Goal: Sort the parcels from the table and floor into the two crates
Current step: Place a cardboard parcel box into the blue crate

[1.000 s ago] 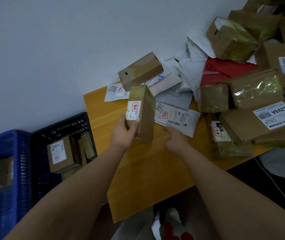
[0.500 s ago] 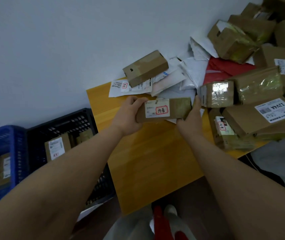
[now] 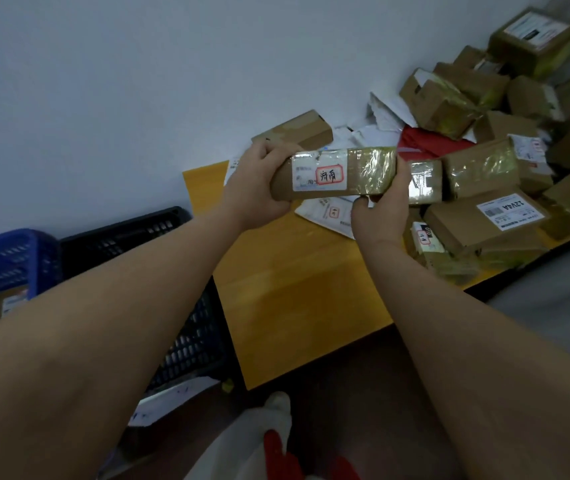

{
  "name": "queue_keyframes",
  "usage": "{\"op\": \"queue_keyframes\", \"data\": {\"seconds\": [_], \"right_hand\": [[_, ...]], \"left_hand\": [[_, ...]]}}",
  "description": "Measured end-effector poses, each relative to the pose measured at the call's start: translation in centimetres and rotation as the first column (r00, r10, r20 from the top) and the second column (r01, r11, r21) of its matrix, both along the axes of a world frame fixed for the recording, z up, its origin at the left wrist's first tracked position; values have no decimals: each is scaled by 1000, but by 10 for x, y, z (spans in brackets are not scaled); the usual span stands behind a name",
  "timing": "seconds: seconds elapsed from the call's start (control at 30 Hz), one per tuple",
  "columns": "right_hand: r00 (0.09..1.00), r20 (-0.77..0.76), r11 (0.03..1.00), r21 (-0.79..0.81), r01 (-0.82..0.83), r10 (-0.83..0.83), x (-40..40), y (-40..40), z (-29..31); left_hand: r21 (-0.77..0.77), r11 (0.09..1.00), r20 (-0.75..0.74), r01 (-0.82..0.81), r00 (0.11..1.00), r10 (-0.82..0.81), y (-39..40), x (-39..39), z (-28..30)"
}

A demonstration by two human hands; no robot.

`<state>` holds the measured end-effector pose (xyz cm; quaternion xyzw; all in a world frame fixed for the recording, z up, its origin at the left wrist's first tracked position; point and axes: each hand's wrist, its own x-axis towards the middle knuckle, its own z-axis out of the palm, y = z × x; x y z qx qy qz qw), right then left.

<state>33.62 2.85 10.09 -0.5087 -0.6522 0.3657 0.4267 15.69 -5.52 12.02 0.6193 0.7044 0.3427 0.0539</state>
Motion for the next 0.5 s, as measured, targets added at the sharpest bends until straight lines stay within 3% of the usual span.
{"op": "queue_keyframes", "data": {"seconds": [0.07,0.13,0.27,0.4,0.47,0.5], "right_hand": [[998,-61,999,-37,33,-35,6,-21,-1],[989,-140,985,-171,19,-44,11,-49,1],[939,-341,917,-361,-167,37,17,-102,10],[912,-403,773,-601,-204,-73,11,-138,25],[917,-395,727,-648,-229,-63,7,-151,30],[923,-382,731,-642,-231,-44,4,-156,31]], "left_hand": [[-6,998,-9,-59,998,59,-20,12,3],[-34,987,-45,-160,986,158,-41,30,6],[-82,963,-329,-256,919,217,-87,69,7],[-42,970,-589,-239,790,169,-143,90,9],[-117,971,-549,-207,828,110,-168,88,13],[-152,972,-437,-179,894,96,-180,83,17]]}}
